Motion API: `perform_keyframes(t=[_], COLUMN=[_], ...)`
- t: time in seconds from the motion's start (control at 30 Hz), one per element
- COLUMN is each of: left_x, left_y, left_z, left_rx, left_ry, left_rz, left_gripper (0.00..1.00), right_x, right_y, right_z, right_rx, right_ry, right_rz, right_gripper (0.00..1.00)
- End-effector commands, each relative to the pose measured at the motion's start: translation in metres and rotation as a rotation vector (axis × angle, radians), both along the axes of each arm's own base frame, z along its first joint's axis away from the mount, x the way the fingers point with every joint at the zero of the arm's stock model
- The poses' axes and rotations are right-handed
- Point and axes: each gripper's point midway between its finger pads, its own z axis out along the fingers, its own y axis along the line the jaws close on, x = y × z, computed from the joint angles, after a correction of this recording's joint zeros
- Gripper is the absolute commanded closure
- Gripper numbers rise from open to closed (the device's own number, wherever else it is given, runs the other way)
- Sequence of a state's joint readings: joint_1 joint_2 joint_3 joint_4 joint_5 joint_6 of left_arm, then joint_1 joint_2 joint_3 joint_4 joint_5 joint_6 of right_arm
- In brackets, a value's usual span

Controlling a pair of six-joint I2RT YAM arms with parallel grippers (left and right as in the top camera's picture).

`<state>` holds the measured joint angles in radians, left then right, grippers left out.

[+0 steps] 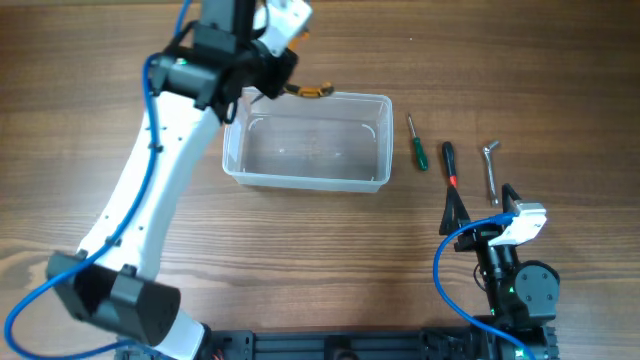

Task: Pack container
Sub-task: 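Lift the pliers with the left gripper and release them into the container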

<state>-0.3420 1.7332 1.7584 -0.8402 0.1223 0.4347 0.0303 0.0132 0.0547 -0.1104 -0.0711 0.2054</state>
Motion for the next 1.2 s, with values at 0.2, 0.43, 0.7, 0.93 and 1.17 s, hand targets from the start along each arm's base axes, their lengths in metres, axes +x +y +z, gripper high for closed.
perform_keyframes(t=[0.2,0.43,0.7,0.93,1.17], left_x=[0.003,-0.025,-0.041,-0.038,-0.041], left_y=[-0.029,-0.054,-0.062,-0.048,-0.047], left_z=[-0.111,-0.159,-0.194,-0.22,-0.222], left_rx=[0.031,0.022,0.093,0.174,0.178], left_ry=[0.273,0.453,0.533,0.563,0.577], left_rz=[-0.144,-0.22,-0.238,-0.198,-0.197], left_gripper=[0.96,0.96,0.96,0.94,0.77], right_x=[-0.001,-0.001,-0.001,-0.001,-0.001], right_y=[0.003,0.003,0.003,0.003,0.003], right_z=[0.003,0.003,0.003,0.003,0.003], right_rx=[0.012,0.012,0.012,0.012,0.012], right_ry=[-0.013,-0.013,-0.013,-0.013,-0.013], right_rz=[0.013,0.013,0.013,0.013,0.013], right_gripper=[0.0,0.0,0.0,0.0,0.0])
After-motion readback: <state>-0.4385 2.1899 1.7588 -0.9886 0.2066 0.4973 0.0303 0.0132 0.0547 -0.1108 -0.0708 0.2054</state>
